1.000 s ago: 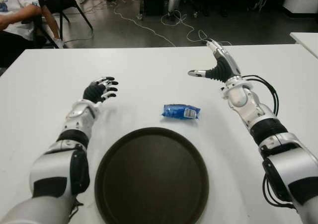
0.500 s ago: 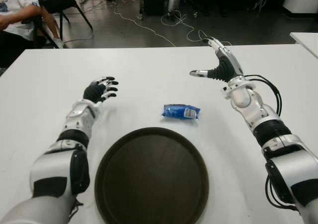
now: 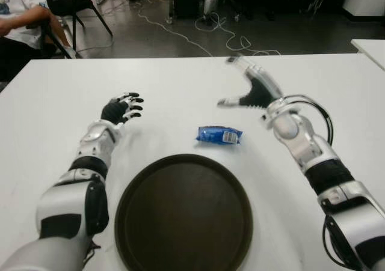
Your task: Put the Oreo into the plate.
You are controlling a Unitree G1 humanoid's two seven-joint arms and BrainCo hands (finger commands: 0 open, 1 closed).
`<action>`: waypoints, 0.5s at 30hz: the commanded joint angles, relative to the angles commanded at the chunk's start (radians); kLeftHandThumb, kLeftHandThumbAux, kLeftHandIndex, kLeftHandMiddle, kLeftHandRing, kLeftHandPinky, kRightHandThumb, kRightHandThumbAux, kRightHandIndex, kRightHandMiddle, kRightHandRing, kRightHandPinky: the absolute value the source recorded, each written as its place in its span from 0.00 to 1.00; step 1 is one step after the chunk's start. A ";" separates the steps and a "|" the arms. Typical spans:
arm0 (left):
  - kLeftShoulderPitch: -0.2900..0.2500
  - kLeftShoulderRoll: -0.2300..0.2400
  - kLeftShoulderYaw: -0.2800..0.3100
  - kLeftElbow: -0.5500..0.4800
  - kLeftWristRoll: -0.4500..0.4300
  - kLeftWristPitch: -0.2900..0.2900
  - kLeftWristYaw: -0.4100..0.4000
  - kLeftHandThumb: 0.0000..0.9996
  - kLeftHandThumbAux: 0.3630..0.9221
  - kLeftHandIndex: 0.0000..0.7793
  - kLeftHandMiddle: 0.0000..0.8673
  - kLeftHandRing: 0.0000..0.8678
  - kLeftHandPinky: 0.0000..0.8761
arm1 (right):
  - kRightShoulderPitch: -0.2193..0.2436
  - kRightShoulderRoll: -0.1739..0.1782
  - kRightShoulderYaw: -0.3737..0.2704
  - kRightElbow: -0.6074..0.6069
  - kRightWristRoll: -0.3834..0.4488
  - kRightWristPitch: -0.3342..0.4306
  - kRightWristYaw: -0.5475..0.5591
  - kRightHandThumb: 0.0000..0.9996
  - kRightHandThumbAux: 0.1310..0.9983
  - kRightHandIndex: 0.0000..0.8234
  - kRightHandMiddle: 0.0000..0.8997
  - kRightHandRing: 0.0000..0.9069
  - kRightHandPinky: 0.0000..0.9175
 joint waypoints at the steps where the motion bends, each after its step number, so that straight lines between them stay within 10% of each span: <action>1: 0.000 0.000 0.000 0.000 0.000 0.000 0.001 0.83 0.57 0.53 0.54 0.59 0.60 | -0.001 -0.008 0.009 -0.020 -0.004 0.018 0.042 0.00 0.50 0.08 0.07 0.04 0.02; 15: -0.001 0.000 0.001 0.002 0.006 0.004 0.002 0.83 0.57 0.53 0.54 0.60 0.60 | -0.031 0.004 0.090 -0.017 -0.043 0.079 0.221 0.00 0.46 0.10 0.09 0.06 0.03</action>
